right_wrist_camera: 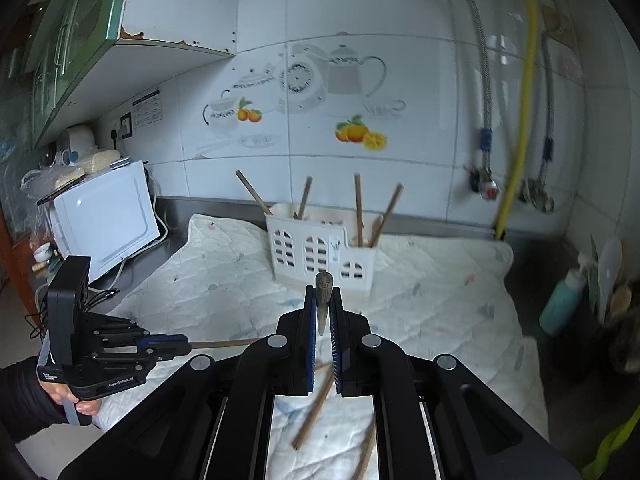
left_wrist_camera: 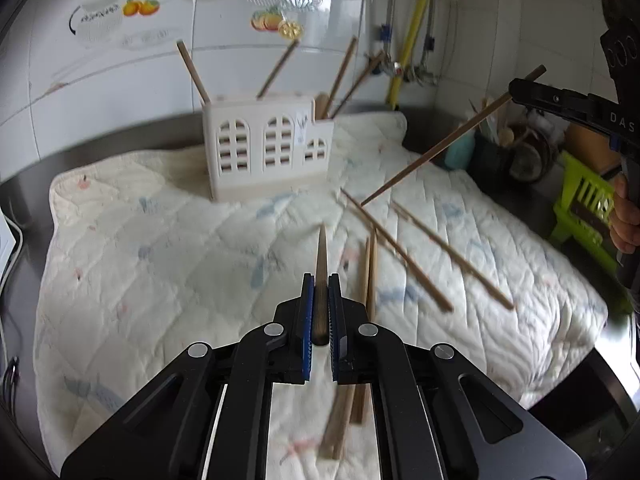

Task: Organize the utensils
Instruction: 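Close the right gripper on a chopstick while the left gripper grasps another, then lift both held chopsticks and drop them into the white holder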

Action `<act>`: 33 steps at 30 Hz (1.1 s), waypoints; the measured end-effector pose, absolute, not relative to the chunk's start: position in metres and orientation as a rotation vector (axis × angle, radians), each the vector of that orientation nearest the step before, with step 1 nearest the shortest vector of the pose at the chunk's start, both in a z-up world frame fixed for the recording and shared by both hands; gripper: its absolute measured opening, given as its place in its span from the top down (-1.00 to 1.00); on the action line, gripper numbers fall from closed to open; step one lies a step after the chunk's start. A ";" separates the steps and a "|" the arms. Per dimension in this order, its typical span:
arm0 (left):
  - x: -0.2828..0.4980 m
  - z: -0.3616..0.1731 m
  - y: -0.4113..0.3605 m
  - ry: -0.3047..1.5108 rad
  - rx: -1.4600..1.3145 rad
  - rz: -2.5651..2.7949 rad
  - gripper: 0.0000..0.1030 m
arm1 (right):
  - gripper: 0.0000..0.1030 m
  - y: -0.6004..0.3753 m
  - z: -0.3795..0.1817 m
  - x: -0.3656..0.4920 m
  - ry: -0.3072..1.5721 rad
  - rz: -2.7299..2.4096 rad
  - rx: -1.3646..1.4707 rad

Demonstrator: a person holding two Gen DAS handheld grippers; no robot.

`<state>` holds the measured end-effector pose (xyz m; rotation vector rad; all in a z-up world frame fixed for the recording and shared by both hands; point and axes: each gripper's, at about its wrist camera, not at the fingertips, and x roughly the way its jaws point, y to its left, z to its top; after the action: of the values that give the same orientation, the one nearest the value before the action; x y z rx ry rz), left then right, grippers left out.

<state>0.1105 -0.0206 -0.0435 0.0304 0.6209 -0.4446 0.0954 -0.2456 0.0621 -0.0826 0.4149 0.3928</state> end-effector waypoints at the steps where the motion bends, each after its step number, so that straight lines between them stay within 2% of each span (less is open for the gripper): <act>1: 0.112 -0.040 -0.020 0.606 0.019 -0.451 0.90 | 0.87 -0.245 0.066 0.097 0.411 0.397 -0.086; 20: 0.169 0.034 -0.017 0.485 0.016 -0.401 0.90 | 0.87 -0.214 0.149 0.180 0.337 0.385 -0.177; 33: 0.190 0.091 -0.012 0.382 0.041 -0.382 0.90 | 0.87 -0.190 0.130 0.264 0.514 0.306 -0.276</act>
<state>0.1900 -0.0118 0.0905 0.0407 0.3817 -0.3815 0.2637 -0.1903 0.1305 -0.2759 0.5138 0.3064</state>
